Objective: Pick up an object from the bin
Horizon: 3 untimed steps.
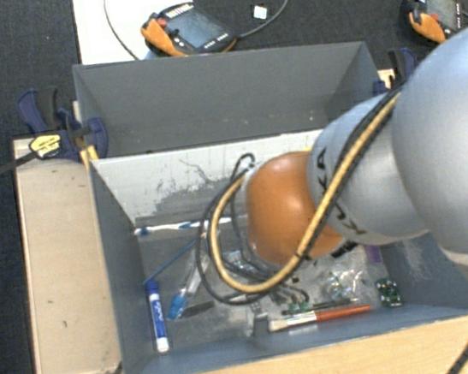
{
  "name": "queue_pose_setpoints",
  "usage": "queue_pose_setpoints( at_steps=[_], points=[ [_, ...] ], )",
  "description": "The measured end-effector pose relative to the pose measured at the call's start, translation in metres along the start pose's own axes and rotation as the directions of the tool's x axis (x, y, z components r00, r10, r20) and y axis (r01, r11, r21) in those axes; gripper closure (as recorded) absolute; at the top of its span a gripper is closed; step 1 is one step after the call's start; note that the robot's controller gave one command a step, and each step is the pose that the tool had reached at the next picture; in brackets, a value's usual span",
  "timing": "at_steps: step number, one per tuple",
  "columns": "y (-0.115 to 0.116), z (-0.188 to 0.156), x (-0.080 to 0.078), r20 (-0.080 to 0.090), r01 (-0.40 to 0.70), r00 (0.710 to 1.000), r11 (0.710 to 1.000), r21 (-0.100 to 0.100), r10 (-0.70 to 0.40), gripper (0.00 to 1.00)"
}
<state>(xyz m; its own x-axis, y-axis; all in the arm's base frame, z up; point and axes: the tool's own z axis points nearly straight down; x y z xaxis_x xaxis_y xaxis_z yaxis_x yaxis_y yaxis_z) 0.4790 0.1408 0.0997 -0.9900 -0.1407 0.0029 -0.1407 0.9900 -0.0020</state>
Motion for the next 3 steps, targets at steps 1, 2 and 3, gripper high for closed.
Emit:
queue_pose_setpoints(
  at_steps=[1,2,3],
  points=[
    [-0.011,0.029,0.003,0.019,-0.078,0.997,0.997,-0.002,0.078,0.00],
    [0.002,0.029,-0.001,0.011,-0.019,1.000,1.000,-0.002,0.020,1.00],
    [0.002,0.029,-0.001,0.011,-0.020,1.000,1.000,-0.002,0.020,1.00]
  ],
)
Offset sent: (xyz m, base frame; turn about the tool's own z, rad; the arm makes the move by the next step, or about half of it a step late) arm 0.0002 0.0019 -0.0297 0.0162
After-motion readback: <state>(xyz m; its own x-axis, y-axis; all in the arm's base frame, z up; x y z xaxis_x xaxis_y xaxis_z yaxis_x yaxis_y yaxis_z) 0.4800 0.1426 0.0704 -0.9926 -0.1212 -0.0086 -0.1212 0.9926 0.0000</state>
